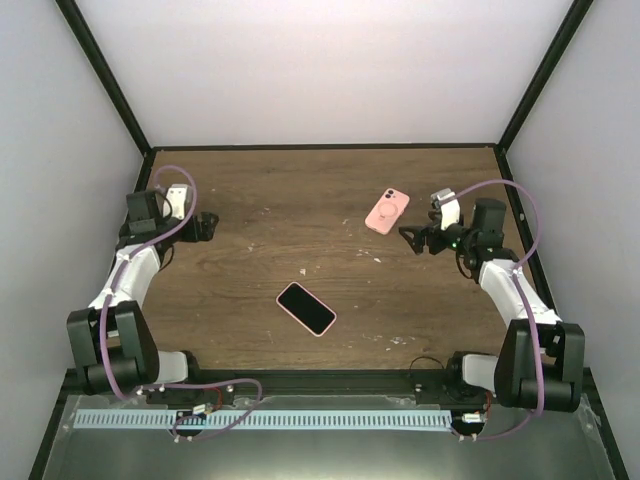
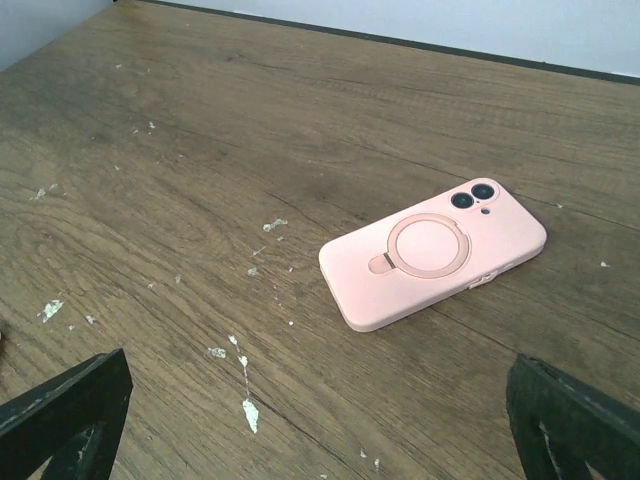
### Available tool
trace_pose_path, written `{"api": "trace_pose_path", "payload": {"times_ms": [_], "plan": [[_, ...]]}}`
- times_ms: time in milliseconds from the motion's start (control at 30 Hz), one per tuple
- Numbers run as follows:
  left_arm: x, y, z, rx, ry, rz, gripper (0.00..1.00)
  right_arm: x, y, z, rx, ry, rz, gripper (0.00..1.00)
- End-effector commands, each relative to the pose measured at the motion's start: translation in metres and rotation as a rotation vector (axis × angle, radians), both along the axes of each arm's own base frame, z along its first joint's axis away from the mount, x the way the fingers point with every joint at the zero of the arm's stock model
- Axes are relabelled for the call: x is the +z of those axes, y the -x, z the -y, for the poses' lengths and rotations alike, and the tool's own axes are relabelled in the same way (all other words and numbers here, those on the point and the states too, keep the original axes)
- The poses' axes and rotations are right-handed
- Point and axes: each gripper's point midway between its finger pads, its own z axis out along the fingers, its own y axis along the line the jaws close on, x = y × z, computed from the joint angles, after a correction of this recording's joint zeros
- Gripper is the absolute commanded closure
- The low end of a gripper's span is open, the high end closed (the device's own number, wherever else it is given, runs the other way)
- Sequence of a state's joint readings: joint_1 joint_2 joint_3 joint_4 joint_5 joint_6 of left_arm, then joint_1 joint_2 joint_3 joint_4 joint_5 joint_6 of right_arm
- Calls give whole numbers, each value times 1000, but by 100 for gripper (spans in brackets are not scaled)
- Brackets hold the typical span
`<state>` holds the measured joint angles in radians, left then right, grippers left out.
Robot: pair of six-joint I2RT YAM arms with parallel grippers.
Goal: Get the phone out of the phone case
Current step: Adjust the phone at the center of the board.
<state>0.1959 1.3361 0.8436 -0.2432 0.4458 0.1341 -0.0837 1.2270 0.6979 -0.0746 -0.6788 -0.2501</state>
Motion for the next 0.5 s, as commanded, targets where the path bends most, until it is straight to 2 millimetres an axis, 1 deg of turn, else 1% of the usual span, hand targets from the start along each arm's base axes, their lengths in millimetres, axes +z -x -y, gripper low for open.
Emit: {"api": "trace_pose_path", "payload": {"times_ms": [0,100,200,333,400,467], "plan": [[9,-1,-1,-6,-20,8,0,14,-6,-3,17,-16,19,0],[15,-1,-2,-6,-30,22,0,12,-7,-7,30,-14,10,0],[18,10,14,-163,-62,17,0,7,-6,-13,50,-11,-5,0],[22,28,39,-361,-69,13,0,0,0,-23,93,-4,-27,0],[17,40,53,-467,-121,-4,0,-2,3,-28,117,5,-31,0],[4,55,68,-569,-193,-32,0,-2,7,-33,152,15,-30,0]]}}
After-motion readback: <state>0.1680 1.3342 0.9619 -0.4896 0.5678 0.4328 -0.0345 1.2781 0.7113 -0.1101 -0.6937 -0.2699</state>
